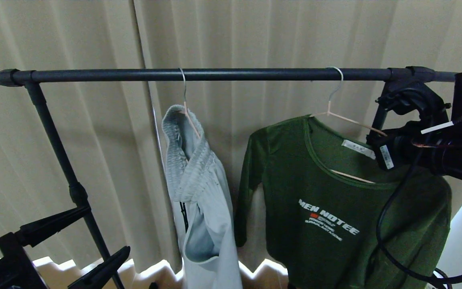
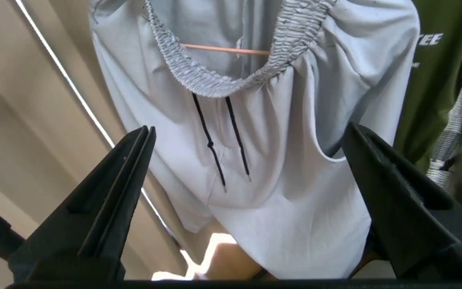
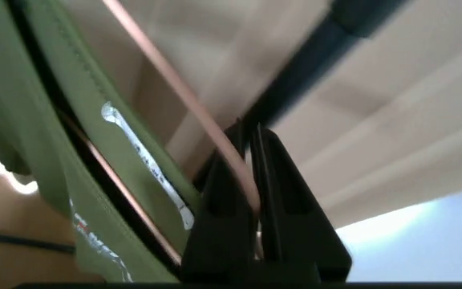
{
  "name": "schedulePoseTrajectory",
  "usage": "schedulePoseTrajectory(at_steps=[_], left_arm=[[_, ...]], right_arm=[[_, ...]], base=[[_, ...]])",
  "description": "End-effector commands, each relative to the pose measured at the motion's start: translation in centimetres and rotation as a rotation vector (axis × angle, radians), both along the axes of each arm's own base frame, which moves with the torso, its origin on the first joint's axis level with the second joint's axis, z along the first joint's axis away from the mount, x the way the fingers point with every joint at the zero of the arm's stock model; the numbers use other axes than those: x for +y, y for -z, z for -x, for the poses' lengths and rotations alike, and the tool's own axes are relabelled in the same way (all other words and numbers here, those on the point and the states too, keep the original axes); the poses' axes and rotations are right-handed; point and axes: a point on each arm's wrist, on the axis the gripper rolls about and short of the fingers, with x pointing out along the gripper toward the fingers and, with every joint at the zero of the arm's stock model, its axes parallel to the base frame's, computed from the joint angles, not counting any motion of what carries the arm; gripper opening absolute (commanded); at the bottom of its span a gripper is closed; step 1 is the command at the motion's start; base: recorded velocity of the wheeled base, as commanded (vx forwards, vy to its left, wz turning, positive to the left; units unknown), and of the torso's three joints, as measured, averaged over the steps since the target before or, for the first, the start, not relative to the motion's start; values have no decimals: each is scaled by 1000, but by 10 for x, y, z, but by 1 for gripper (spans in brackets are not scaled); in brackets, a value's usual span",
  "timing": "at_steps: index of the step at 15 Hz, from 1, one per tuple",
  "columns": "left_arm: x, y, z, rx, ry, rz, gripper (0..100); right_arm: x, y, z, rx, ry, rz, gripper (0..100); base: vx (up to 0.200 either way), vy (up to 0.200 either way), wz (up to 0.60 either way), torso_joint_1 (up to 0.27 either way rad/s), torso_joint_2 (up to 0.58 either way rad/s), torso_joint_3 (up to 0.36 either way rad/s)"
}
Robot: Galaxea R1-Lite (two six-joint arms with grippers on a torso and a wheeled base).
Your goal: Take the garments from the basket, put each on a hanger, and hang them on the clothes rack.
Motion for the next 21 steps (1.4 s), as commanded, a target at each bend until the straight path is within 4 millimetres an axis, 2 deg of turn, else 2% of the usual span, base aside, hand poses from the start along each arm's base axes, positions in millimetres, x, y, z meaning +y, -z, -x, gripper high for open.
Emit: schedulePoseTrajectory(at_steps=[1, 3, 6, 14, 18, 21], left_arm=[[1, -2, 1, -16, -5, 2, 100], [2, -2, 1, -23, -12, -2, 100], [2, -3, 0, -25, -21, -5, 100], [3, -3, 2, -27, -28, -2, 100], [33, 1, 33, -137, -289, 50, 100], [43, 10, 52, -120, -418, 39, 100]], right_arm=[[0, 3, 6, 2, -12, -3, 100], [-2, 7, 16, 10, -40, -16, 100], [-7, 22, 45, -42, -193, -88, 100], [-8, 22, 55, -181, -286, -207, 100], [-23, 11, 94, -307, -324, -305, 100], [-35, 22, 124, -323, -347, -314, 100]], base=[[0, 0, 0, 0, 0, 0], [0, 0, 0, 0, 0, 0], [0, 0, 0, 0, 0, 0], [0, 0, 0, 0, 0, 0], [0, 0, 0, 0, 0, 0], [0, 0, 0, 0, 0, 0]])
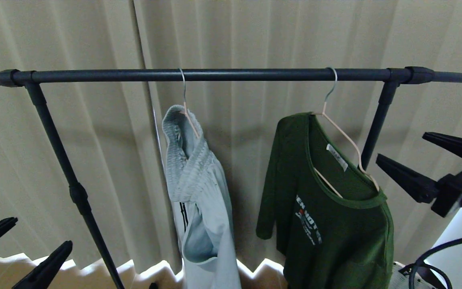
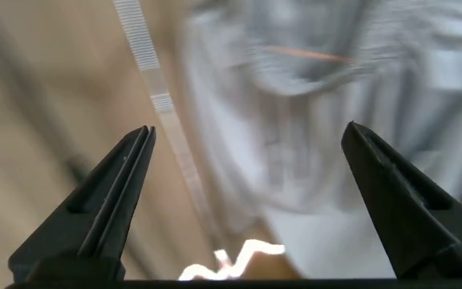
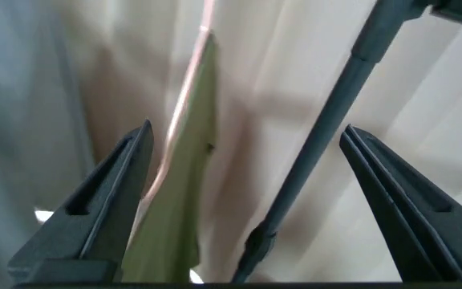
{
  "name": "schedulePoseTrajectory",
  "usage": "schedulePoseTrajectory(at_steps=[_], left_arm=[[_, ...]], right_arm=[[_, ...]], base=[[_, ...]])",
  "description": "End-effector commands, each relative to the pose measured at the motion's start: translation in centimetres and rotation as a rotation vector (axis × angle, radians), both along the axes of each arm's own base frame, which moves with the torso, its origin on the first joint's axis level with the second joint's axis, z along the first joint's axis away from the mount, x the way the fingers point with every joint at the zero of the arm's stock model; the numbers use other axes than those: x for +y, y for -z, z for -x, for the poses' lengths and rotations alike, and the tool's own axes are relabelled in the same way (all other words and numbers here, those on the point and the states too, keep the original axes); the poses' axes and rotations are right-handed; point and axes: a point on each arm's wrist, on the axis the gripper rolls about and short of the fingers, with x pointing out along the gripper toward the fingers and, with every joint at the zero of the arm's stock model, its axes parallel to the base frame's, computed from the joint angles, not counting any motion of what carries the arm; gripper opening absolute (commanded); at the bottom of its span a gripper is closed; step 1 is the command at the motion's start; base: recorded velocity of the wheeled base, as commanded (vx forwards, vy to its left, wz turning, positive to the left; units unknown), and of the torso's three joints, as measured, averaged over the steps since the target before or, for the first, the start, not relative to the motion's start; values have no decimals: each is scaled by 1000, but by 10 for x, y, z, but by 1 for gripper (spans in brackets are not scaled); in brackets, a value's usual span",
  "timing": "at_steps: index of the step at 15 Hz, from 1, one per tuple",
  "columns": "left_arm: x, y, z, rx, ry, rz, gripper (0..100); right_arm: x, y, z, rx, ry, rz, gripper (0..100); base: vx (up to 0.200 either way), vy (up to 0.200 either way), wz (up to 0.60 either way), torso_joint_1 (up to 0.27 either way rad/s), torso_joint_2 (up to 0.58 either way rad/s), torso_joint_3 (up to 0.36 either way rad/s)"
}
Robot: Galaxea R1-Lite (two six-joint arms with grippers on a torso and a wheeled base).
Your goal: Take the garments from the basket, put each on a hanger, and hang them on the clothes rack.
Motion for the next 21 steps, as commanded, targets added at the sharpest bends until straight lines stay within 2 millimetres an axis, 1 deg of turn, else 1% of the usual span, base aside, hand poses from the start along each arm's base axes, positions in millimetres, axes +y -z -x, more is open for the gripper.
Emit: schedulePoseTrajectory(at_steps=[1, 3, 4, 5, 6, 8, 11, 13, 15, 17, 19, 20, 21], left_arm=[[6, 7, 29, -47, -92, 7, 100], [7, 19, 47, -24, -92, 5, 100], [7, 25, 54, -15, -90, 5, 100], [7, 30, 59, 0, -90, 4, 100], [7, 35, 64, -1, -92, 4, 100], [7, 45, 71, -20, -90, 3, 100], [7, 50, 81, -91, -81, 6, 100], [7, 53, 84, -92, -75, 8, 100], [7, 54, 85, -105, -75, 5, 100], [7, 55, 88, -140, -84, 8, 100], [7, 55, 88, -139, -85, 11, 100], [7, 55, 88, -139, -85, 11, 100], [7, 55, 88, -139, -71, 9, 100]], right_arm=[[-15, 9, 36, -44, 4, -17, 100], [-26, 30, 62, -17, 11, -8, 100], [-28, 33, 66, -10, 15, -5, 100], [-36, 45, 82, 14, 44, -9, 100], [-42, 49, 95, 23, 60, -48, 100], [-49, 58, 115, 51, 68, -116, 100], [-58, 77, 140, 90, 162, -137, 100], [-60, 88, 150, 107, 196, -133, 100], [-60, 99, 156, 117, 254, -132, 100], [-60, 113, 162, 128, 337, -126, 100], [-60, 129, 167, 134, 378, -119, 100], [-60, 129, 167, 134, 378, -119, 100], [-59, 142, 172, 121, 413, -88, 100]], base=[[0, 0, 0, 0, 0, 0], [0, 0, 0, 0, 0, 0], [0, 0, 0, 0, 0, 0], [0, 0, 0, 0, 0, 0], [0, 0, 0, 0, 0, 0], [0, 0, 0, 0, 0, 0], [0, 0, 0, 0, 0, 0], [0, 0, 0, 0, 0, 0], [0, 0, 0, 0, 0, 0], [0, 0, 0, 0, 0, 0], [0, 0, 0, 0, 0, 0], [0, 0, 0, 0, 0, 0], [0, 0, 0, 0, 0, 0]])
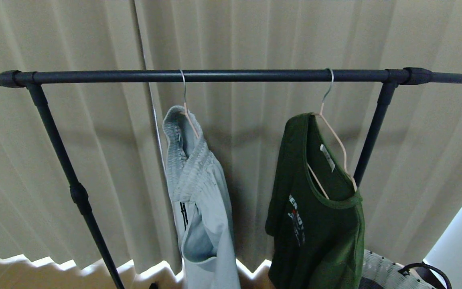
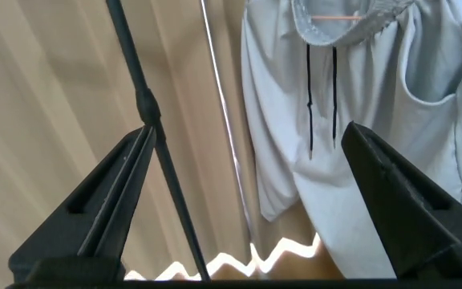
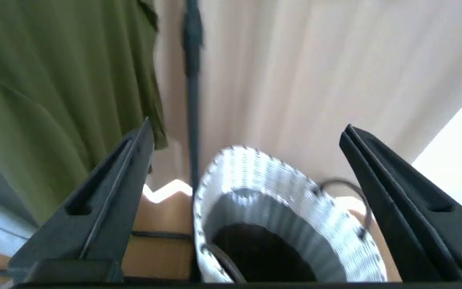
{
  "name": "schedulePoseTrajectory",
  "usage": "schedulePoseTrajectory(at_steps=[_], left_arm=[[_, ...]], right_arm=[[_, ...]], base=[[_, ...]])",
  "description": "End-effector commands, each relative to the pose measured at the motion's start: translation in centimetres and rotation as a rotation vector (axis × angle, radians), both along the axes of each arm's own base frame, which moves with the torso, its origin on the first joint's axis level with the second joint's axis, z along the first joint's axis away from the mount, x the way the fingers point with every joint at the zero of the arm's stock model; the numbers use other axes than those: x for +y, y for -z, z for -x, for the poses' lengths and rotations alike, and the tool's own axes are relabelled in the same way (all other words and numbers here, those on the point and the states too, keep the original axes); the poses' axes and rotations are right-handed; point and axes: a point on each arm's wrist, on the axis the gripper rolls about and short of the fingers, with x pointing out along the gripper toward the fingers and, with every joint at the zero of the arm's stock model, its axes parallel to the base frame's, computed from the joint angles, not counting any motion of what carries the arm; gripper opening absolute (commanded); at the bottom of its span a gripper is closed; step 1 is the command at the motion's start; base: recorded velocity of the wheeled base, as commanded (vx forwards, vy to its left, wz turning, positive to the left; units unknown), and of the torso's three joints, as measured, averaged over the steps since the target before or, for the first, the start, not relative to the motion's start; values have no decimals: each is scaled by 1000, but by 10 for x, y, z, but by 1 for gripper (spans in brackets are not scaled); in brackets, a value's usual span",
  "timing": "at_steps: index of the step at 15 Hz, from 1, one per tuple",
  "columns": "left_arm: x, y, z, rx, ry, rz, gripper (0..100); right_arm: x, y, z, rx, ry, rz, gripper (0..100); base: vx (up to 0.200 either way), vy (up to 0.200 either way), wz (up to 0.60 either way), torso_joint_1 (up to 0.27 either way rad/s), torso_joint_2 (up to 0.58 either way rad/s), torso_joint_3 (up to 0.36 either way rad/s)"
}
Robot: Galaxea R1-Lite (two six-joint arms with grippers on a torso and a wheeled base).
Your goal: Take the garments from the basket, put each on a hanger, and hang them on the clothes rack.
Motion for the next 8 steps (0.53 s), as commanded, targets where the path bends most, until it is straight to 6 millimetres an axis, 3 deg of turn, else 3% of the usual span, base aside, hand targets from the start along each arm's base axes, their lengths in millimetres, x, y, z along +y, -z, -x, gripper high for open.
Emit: schedulePoseTrajectory(at_steps=[1, 5, 8], left_arm=[[0, 0, 1, -5, 17, 0, 100], [0, 0, 1, -4, 16, 2, 100], [0, 0, 1, 8, 21, 114, 100]], right_arm=[[1, 14, 7, -34, 39, 29, 100], [1, 14, 7, -34, 26, 19, 100], [1, 15, 9, -68, 9, -11, 100]], base=[[0, 0, 0, 0, 0, 0], [0, 0, 0, 0, 0, 0], [0, 0, 0, 0, 0, 0]])
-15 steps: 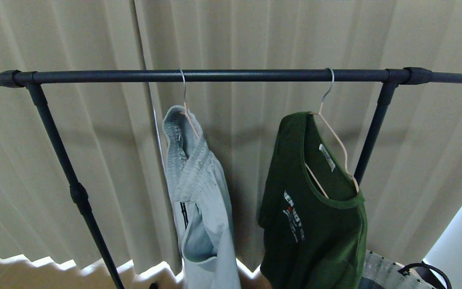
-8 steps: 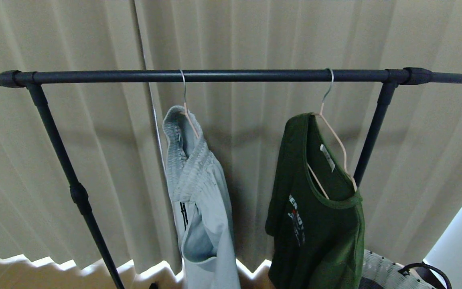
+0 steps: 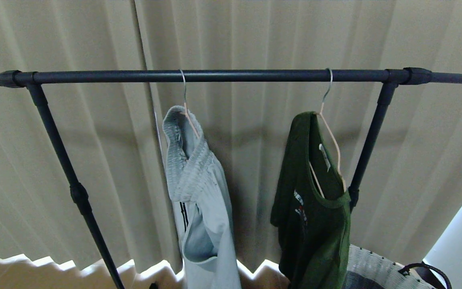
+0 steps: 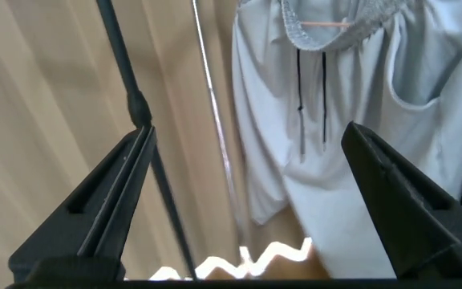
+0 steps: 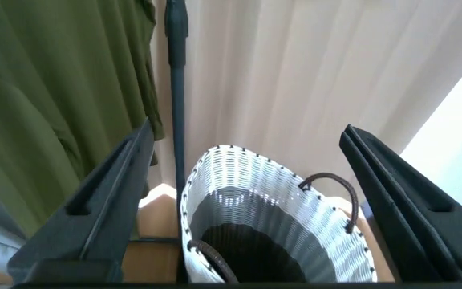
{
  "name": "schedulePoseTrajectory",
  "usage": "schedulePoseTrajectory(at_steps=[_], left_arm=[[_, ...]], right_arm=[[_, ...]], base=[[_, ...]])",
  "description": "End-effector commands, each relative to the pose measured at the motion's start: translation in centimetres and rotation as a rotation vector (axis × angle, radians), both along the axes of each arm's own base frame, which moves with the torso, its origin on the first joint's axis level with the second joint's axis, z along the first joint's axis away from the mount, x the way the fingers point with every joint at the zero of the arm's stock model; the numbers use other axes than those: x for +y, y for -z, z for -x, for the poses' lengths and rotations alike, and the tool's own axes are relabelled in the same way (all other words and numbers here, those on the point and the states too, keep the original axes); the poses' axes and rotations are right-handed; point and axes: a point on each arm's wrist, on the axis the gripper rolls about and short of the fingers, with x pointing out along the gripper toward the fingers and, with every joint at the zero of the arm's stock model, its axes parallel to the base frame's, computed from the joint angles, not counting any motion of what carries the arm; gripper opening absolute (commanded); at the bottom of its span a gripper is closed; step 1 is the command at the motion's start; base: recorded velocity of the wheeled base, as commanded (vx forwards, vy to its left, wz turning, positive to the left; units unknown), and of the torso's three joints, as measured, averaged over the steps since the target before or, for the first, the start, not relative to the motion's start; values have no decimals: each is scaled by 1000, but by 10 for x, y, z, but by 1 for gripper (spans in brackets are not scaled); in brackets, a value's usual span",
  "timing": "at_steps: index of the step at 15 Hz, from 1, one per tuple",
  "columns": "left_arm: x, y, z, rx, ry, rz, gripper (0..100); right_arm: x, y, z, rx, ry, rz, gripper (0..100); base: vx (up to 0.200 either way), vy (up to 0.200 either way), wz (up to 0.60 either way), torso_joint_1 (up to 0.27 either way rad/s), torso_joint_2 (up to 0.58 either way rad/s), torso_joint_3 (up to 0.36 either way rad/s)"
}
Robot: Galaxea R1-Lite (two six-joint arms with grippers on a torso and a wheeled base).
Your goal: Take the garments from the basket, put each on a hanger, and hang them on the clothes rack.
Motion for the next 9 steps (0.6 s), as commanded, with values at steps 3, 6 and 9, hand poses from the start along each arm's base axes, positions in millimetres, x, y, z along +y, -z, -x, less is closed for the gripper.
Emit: schedulePoseTrajectory(at_steps=[3, 6, 9], left_arm=[[1, -1, 0, 3, -33, 71, 100], [1, 0, 0, 2, -36, 56, 100], [1, 0, 0, 1, -37, 53, 100]], right_arm=[[1, 1, 3, -40, -58, -7, 100], [2, 1, 3, -40, -117, 9, 100], [2, 1, 3, -40, -106, -24, 100]], base=[[0, 0, 0, 0, 0, 0], [0, 0, 0, 0, 0, 0], [0, 0, 0, 0, 0, 0]])
